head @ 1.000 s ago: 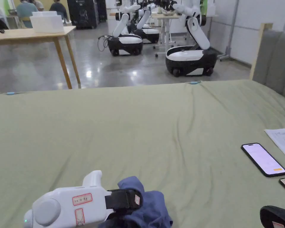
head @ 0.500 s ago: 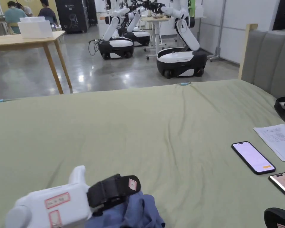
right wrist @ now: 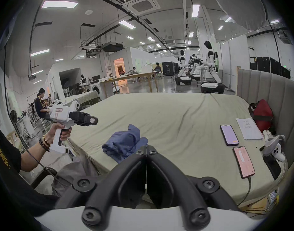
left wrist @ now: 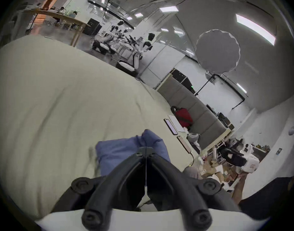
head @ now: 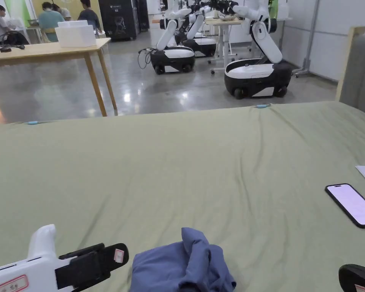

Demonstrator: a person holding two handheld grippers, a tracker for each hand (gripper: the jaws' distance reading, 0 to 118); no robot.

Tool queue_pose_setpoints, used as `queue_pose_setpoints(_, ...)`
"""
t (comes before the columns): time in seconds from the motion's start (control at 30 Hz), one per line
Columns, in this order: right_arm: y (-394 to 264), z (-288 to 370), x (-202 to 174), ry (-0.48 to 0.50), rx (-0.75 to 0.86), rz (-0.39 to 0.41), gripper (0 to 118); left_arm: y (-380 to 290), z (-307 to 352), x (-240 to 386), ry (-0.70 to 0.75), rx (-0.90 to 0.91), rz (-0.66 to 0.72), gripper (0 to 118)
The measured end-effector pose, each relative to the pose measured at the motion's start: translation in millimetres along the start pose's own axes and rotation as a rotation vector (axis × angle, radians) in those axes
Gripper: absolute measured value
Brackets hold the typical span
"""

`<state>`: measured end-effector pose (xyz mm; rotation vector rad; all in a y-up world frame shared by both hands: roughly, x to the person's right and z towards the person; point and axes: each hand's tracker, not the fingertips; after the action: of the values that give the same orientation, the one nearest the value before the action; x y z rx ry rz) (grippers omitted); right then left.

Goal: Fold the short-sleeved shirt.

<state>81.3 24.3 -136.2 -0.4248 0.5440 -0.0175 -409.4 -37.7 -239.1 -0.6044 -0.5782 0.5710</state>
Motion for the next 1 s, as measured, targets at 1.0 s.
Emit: queue_pose_setpoints(1.0,26.8,-111.8,-8.5,0.266,-0.014,-0.124,1,-17.1,3.7,2.8,0.008,0.024,-0.013,0)
